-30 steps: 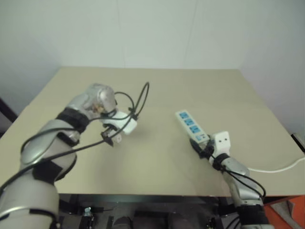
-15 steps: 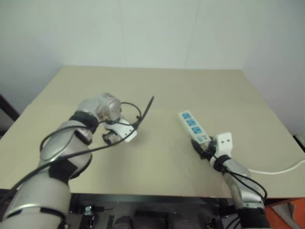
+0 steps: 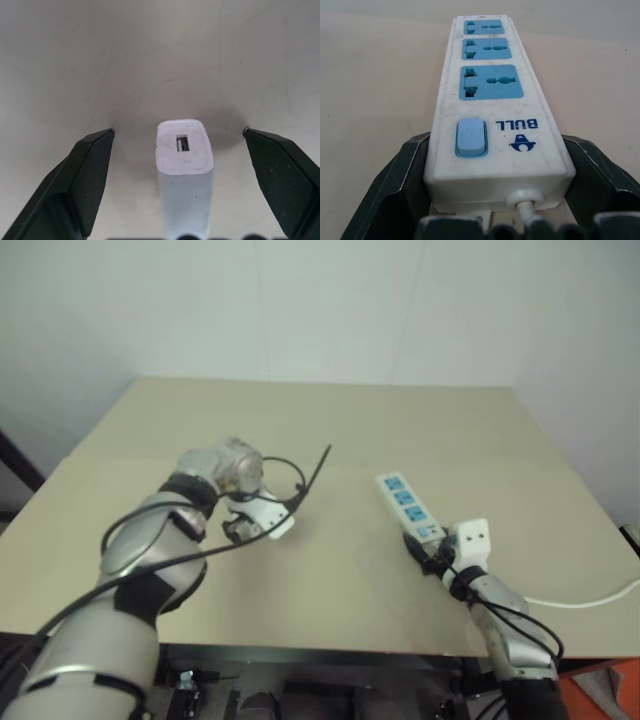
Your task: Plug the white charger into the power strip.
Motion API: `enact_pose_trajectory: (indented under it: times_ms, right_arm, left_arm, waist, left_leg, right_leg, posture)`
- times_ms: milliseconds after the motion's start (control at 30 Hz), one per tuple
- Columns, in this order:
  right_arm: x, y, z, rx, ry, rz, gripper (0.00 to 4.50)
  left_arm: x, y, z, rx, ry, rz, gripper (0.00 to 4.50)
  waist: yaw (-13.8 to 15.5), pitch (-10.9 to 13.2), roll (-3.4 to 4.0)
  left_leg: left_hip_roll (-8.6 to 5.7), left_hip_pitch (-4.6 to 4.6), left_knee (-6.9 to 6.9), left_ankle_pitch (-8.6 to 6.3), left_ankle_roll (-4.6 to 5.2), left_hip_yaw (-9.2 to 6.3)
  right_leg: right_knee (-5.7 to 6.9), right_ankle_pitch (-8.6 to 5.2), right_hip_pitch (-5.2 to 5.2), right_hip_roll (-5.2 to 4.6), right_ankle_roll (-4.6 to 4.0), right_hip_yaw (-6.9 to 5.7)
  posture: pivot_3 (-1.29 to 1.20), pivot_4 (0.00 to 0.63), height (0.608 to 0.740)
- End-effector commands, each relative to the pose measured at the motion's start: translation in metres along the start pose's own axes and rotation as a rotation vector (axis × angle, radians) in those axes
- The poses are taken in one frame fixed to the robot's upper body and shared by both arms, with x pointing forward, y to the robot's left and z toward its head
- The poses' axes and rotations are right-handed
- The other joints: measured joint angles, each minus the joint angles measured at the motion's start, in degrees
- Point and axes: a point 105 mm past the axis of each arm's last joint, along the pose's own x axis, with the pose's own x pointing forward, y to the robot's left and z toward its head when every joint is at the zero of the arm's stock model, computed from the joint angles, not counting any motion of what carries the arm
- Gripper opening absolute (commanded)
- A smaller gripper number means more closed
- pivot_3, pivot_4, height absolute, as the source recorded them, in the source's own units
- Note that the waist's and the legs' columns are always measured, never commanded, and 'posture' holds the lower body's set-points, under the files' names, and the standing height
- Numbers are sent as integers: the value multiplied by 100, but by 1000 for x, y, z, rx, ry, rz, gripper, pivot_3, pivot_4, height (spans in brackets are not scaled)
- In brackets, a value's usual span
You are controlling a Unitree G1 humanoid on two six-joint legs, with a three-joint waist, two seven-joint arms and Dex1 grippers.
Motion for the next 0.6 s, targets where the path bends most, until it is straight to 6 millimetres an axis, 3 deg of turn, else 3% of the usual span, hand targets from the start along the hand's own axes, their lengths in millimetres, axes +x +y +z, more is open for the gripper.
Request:
enact_pose_trajectory:
  times_ms: [33,300,467,600]
  right_arm:
    - [-4,-1,-18,-16,73,-5,3400]
    - [-5,-4,-16,1,69,-12,3400]
    - [0,6,-6,-29,44,52,3400]
    - [7,16,6,-61,2,160,3400]
  left_arm:
    - [-9,11,0,-10,3,61,3622]
    - [-6,13,5,-13,-18,68,1077]
    - [-17,19,9,-88,-117,129,1026]
    - [-52,31,11,-170,-308,282,1026]
  waist:
    - [6,0,0]
    - [69,-2,0]
    - [66,-1,-1]
    - [-17,0,-1]
  left_leg:
    - [0,2,0,0,0,0]
    - [-1,13,4,0,0,-1]
    - [-2,11,7,0,0,-1]
    - [1,1,2,0,0,1]
  right_leg:
    - [1,0,2,0,0,0]
    - [6,0,14,0,0,-1]
    - [4,0,14,0,1,-1]
    - [2,0,0,1,1,1]
  posture:
    - [0,150,740]
    - [0,150,740]
    - [0,150,740]
    - [0,150,740]
